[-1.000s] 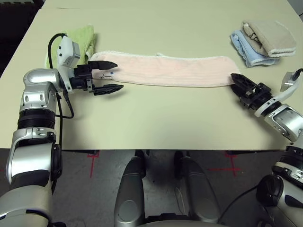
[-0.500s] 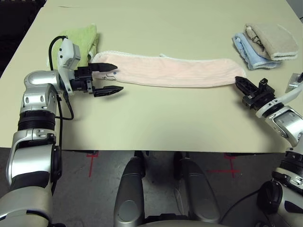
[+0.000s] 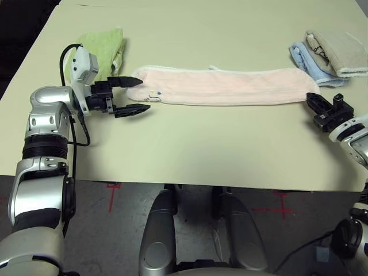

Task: Fold the towel and set it aside.

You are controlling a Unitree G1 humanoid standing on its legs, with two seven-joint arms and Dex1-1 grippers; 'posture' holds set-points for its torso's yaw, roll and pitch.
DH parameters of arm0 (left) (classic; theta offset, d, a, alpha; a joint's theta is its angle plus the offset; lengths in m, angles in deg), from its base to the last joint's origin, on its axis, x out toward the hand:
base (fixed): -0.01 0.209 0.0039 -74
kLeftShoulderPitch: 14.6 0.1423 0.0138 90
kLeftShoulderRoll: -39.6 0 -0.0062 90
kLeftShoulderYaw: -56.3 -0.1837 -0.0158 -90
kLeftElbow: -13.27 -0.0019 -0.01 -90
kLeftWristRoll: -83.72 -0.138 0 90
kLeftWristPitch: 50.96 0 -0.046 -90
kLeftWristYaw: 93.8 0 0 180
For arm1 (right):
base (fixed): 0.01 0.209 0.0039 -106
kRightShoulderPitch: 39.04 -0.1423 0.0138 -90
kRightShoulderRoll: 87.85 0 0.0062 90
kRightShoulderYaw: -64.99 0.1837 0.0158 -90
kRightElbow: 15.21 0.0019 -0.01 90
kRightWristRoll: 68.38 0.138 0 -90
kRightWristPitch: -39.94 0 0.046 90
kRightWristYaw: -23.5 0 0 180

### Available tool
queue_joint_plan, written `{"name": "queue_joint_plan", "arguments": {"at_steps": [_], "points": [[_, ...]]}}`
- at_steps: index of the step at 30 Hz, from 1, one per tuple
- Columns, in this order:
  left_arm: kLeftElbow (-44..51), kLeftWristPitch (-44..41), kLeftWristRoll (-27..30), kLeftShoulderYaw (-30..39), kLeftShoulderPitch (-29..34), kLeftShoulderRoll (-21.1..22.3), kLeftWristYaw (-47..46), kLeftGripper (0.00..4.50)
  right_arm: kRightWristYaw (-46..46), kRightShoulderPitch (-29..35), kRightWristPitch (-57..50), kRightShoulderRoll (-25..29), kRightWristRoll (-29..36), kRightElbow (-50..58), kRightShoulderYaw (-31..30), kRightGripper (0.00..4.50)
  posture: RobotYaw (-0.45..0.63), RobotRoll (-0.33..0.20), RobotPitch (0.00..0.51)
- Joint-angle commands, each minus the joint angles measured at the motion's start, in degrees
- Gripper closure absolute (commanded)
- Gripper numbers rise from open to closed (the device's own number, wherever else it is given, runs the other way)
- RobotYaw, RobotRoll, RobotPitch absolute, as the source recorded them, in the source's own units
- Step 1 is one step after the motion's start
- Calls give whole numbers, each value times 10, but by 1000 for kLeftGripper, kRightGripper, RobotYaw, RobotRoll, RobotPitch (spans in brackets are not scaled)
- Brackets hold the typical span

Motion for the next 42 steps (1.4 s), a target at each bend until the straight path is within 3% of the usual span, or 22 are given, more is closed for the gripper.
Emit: {"name": "queue_joint_plan", "arguments": {"at_steps": [1,8,17,26,33,42], "points": [[10,3,5,-4,9,-2,1,0,-13,8,0,13,-11,-13,-2,4463,-30,0,340],[3,5,3,-6,5,-5,1,0,-46,0,-8,-1,1,18,-30,4463,-27,0,338],[-2,4,2,-9,3,-8,3,0,-122,-24,-70,17,69,51,-42,4463,-23,0,329],[-2,4,1,-9,6,-11,1,0,-235,-27,-109,57,39,110,-157,4463,-13,0,321],[-2,4,1,-8,3,-15,-2,0,-201,-52,-94,30,-2,101,-192,4463,4,0,314],[-4,8,6,-14,-12,-25,21,0,-206,-39,-99,24,-45,126,-235,4463,10,0,318]]}}
